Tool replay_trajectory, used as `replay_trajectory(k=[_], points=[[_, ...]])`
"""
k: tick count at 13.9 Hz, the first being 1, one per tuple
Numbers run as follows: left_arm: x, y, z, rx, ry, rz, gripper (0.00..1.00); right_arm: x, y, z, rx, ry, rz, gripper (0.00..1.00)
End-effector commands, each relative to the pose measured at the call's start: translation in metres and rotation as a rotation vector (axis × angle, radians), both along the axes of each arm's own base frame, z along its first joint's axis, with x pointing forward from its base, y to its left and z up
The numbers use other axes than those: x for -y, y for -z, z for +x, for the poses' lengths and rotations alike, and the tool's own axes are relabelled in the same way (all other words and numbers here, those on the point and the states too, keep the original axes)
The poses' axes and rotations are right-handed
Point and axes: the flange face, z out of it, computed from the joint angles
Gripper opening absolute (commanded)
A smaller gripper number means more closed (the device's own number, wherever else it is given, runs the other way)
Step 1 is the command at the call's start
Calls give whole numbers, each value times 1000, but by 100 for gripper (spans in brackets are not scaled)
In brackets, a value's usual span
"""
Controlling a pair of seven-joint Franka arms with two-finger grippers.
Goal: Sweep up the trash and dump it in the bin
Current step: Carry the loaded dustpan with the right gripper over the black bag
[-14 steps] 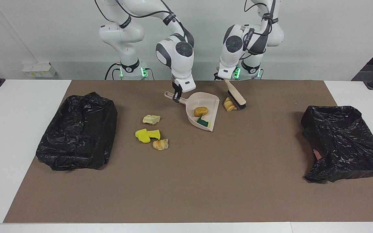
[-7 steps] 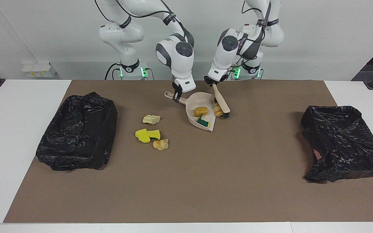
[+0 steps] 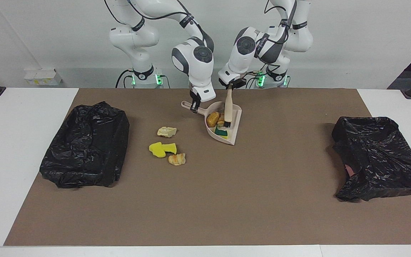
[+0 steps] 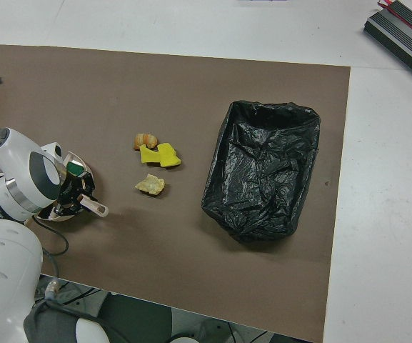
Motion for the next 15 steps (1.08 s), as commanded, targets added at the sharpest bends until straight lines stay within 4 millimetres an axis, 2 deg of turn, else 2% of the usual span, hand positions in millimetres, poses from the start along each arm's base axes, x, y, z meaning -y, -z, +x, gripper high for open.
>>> replay_trajectory(k=[1, 3, 6, 9, 11, 13, 15], points=[[-25, -34, 18, 3, -6, 36, 0, -1, 8, 1, -17, 12, 12, 0], [-30, -38, 20, 18, -32, 61, 0, 1, -3, 3, 5, 27, 11, 0], [-34, -38, 22, 60, -86, 136, 0, 18, -35, 6, 42, 47, -19, 0], [-29, -39, 20, 85, -140, 147, 0, 67, -87, 26, 75, 104, -31, 0], [-11, -27, 7, 121, -172, 162, 0, 117, -117, 41, 71, 113, -32, 0], [9, -20, -10, 145, -182, 161, 0, 198, -144, 61, 42, 88, 3, 0], [29, -6, -40, 119, -154, 142, 0, 279, -162, 77, 18, 76, 54, 0]])
